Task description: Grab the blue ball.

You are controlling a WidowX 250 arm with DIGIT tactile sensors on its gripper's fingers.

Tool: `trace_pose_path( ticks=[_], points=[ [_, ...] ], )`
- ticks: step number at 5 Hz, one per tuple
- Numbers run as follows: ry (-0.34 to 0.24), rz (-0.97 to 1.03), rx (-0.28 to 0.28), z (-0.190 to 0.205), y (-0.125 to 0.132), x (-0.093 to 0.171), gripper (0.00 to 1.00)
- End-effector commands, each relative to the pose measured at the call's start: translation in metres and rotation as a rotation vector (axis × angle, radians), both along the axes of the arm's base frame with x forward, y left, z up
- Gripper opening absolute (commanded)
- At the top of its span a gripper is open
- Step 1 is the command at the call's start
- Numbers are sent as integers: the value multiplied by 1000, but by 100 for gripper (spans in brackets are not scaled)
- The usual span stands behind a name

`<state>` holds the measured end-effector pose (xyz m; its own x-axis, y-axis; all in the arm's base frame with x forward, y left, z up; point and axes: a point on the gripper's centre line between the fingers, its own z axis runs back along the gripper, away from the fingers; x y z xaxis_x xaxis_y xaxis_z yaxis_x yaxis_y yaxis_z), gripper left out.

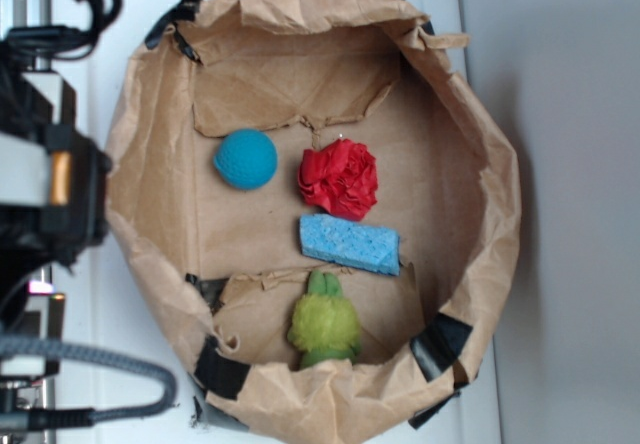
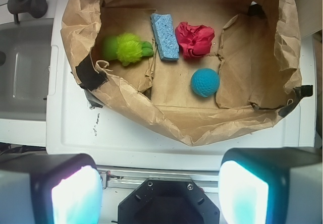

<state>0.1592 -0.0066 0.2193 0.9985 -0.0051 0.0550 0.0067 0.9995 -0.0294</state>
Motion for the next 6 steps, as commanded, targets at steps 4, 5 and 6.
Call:
trace_pose_path(
  ticks=[4,5,6],
  points=[
    [-99,-39,-32,-79,53,86,100],
    [-124,-52,-4,-97,57,85,100],
    [-151,-26,33,-108,60,87,100]
  ],
)
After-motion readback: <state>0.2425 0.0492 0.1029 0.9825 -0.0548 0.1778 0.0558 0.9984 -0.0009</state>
